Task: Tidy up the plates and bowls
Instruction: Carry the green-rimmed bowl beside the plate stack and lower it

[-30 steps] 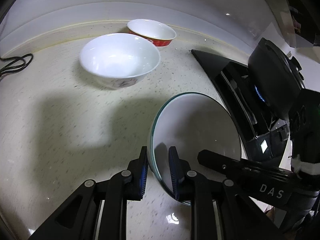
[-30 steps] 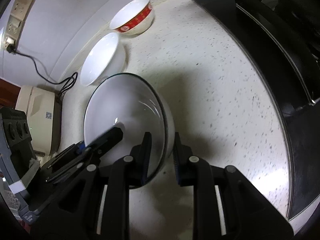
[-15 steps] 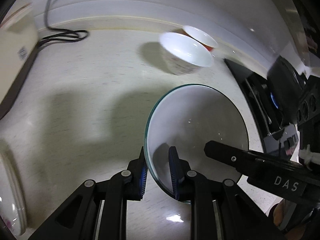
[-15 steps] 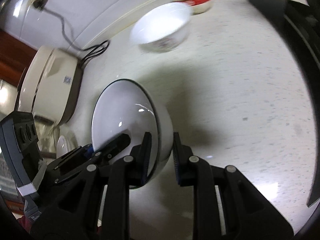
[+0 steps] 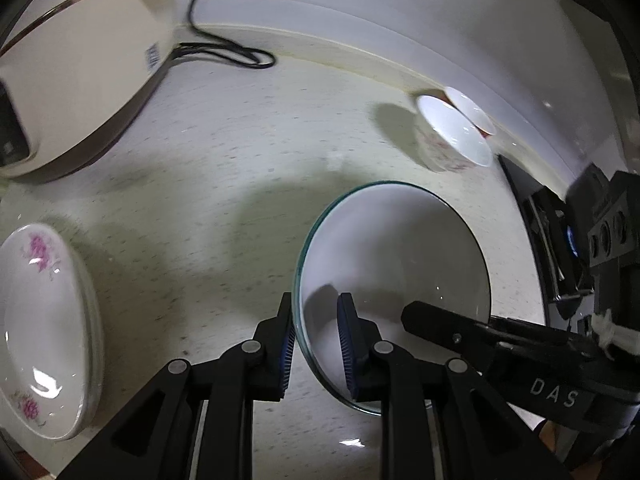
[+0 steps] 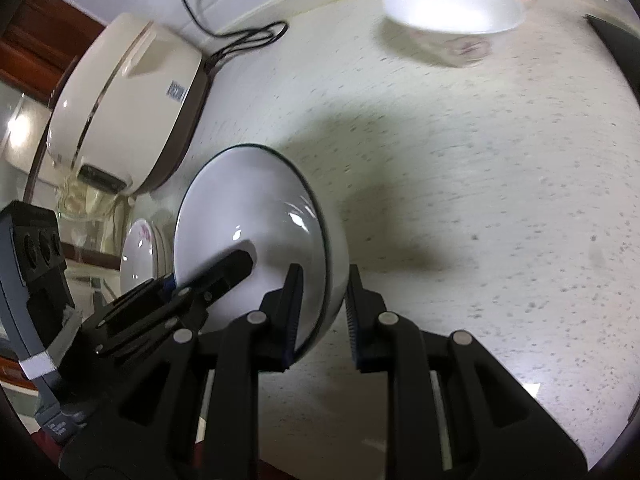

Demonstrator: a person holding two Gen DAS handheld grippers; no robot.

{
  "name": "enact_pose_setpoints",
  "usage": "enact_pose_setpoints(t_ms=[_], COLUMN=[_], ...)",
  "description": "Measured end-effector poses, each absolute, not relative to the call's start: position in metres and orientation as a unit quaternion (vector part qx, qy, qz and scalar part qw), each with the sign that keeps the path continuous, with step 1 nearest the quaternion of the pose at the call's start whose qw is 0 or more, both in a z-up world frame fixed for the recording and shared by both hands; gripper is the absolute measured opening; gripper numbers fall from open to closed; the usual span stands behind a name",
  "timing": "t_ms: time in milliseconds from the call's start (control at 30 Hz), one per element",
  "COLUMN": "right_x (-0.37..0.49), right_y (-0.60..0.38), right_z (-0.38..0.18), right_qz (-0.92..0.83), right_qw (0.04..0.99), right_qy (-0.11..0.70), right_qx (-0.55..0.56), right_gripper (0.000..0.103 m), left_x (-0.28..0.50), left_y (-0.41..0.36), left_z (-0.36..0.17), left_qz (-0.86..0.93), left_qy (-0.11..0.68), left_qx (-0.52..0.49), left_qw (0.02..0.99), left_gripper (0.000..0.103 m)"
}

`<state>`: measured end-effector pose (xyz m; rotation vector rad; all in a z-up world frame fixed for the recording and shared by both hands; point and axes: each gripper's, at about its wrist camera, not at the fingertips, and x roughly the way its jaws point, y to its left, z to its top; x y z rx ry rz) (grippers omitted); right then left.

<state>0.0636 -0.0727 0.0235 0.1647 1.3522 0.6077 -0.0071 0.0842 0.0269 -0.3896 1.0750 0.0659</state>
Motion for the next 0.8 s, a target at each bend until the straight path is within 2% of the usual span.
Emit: enact_pose_setpoints(t_ms=[800], right_x=[0.067], right_y=[-0.007], right_z=[0.015], right_qz=[0.328], right_qw=[0.714], right_qy=[0.617], right_qx=[0.035], right_gripper=[0.024], left_x=[-0.029], left_y=[0.118], left_z=[0.022], left_qz=[0.129], left_qy=[0.5], left_qx=[-0.166], left_qw=[0.84], left_gripper=[0.021])
